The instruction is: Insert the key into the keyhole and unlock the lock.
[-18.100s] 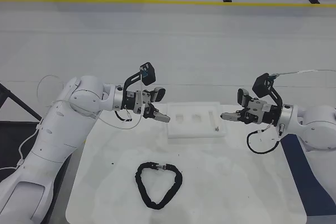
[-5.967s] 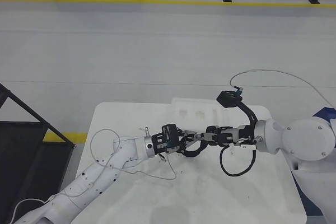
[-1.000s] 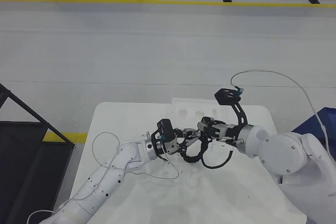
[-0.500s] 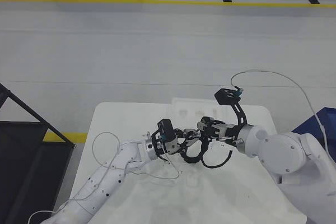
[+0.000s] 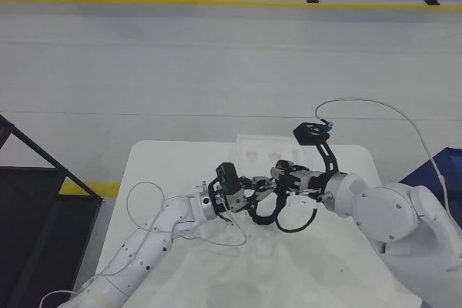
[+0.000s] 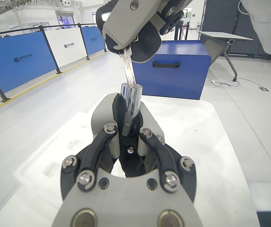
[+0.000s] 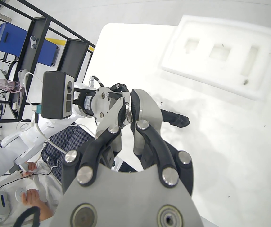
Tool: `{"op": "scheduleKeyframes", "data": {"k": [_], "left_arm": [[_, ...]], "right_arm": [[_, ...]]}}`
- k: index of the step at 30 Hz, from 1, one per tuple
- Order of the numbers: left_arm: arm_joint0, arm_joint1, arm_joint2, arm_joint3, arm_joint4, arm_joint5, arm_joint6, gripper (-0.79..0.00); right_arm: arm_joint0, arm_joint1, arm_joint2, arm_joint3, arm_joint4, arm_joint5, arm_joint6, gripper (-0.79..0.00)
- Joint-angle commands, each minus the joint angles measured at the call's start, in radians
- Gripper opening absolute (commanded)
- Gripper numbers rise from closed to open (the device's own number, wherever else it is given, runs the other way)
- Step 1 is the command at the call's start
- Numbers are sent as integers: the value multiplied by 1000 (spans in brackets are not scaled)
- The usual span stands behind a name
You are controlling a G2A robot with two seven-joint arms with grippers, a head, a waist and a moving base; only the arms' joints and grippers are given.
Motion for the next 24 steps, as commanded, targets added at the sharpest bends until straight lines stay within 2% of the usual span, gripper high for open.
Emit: {"op": "scheduleKeyframes", "data": {"k": [1, 24], "left_arm": [[1, -1, -3, 1, -4, 1, -1, -785], [19, -9, -31, 1, -36, 5, -23, -785]], "right_arm": [[0, 0, -3, -3, -13, -2, 0, -785], [3, -11, -59, -27, -150, 5, 2, -785]]}}
